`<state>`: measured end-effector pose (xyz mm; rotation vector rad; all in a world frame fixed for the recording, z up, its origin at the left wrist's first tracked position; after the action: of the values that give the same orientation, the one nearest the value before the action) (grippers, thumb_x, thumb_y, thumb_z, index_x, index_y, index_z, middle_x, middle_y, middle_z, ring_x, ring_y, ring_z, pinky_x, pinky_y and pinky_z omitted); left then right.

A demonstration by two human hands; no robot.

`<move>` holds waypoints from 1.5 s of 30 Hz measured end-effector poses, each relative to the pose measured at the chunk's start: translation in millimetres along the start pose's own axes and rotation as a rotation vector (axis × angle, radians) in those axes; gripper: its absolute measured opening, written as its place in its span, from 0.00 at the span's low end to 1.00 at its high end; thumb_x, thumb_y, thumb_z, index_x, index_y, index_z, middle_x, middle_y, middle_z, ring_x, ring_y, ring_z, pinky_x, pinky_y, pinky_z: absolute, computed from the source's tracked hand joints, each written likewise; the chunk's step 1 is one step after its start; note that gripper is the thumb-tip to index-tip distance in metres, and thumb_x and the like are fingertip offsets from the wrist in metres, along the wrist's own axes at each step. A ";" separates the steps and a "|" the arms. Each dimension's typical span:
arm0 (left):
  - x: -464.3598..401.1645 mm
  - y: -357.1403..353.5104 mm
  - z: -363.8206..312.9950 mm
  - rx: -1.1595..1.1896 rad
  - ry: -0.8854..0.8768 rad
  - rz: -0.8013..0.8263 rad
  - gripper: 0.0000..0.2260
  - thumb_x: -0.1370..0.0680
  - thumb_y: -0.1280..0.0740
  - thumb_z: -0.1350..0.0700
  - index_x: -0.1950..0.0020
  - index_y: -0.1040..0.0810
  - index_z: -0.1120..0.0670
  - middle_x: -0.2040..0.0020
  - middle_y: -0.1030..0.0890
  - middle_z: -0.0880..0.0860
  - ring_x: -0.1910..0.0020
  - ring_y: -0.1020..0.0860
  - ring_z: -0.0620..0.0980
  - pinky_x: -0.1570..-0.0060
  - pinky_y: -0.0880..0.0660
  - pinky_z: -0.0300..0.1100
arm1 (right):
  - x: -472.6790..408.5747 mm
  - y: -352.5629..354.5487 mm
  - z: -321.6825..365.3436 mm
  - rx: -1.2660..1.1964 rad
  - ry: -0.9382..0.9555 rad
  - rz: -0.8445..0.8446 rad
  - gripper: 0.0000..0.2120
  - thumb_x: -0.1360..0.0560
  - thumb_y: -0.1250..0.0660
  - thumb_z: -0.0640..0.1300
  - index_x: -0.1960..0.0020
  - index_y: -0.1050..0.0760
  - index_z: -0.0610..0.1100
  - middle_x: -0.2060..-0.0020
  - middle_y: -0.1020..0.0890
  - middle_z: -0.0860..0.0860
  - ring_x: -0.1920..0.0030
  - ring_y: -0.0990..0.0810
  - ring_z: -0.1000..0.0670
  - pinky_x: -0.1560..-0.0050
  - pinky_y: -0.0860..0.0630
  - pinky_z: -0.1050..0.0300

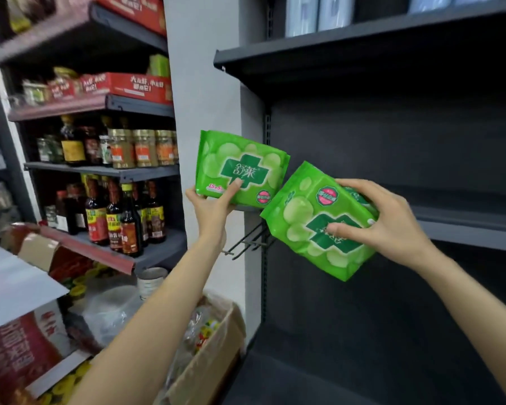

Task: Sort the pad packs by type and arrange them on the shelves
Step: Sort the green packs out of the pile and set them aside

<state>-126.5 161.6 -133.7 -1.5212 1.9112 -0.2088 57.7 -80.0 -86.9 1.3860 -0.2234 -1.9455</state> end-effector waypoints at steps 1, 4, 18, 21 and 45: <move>-6.0 -6.7 4.4 0.033 0.016 -0.013 0.25 0.32 0.23 0.61 0.47 0.38 0.52 0.44 0.24 0.56 0.48 0.20 0.52 0.52 0.20 0.51 | -8.2 4.1 1.1 0.000 0.005 -0.024 0.33 0.39 0.25 0.62 0.36 0.28 0.58 0.43 0.22 0.61 0.44 0.22 0.59 0.46 0.23 0.53; -18.6 -33.1 21.0 0.172 0.091 -0.024 0.21 0.29 0.24 0.58 0.51 0.37 0.51 0.46 0.25 0.54 0.50 0.20 0.51 0.48 0.21 0.56 | -34.5 20.7 -1.2 0.022 0.006 -0.080 0.34 0.39 0.25 0.63 0.36 0.28 0.58 0.44 0.21 0.59 0.44 0.22 0.58 0.44 0.23 0.50; -56.9 -96.2 41.6 -0.881 -0.334 0.223 0.28 0.31 0.26 0.44 0.34 0.27 0.50 0.38 0.23 0.54 0.33 0.32 0.57 0.35 0.35 0.49 | -99.7 34.0 -17.4 0.433 0.071 0.038 0.34 0.34 0.26 0.60 0.31 0.32 0.58 0.32 0.28 0.58 0.36 0.28 0.54 0.37 0.30 0.49; -71.9 -89.2 52.7 -1.249 -0.313 0.265 0.23 0.26 0.33 0.40 0.33 0.25 0.48 0.29 0.32 0.52 0.28 0.40 0.55 0.29 0.46 0.49 | -108.1 10.7 -16.9 0.471 0.097 0.133 0.35 0.34 0.27 0.61 0.30 0.33 0.57 0.31 0.30 0.57 0.33 0.30 0.53 0.35 0.33 0.50; -30.4 -103.2 -10.4 -1.282 -0.896 0.204 0.31 0.33 0.24 0.54 0.32 0.30 0.47 0.36 0.31 0.55 0.40 0.31 0.55 0.45 0.32 0.47 | -165.7 -66.5 -98.7 0.169 -0.274 0.228 0.37 0.35 0.24 0.58 0.30 0.34 0.52 0.39 0.26 0.49 0.40 0.26 0.49 0.43 0.29 0.58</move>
<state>-47.0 154.9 -60.6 -1.5940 1.3398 1.7641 140.0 100.0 -37.2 1.1356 -0.6603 -1.9520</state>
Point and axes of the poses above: each hand's wrist, its own x-axis away from the middle knuckle, its own y-axis out of the back of the hand, z = x × y, the point moved 10 cm from there along -x, towards the middle knuckle
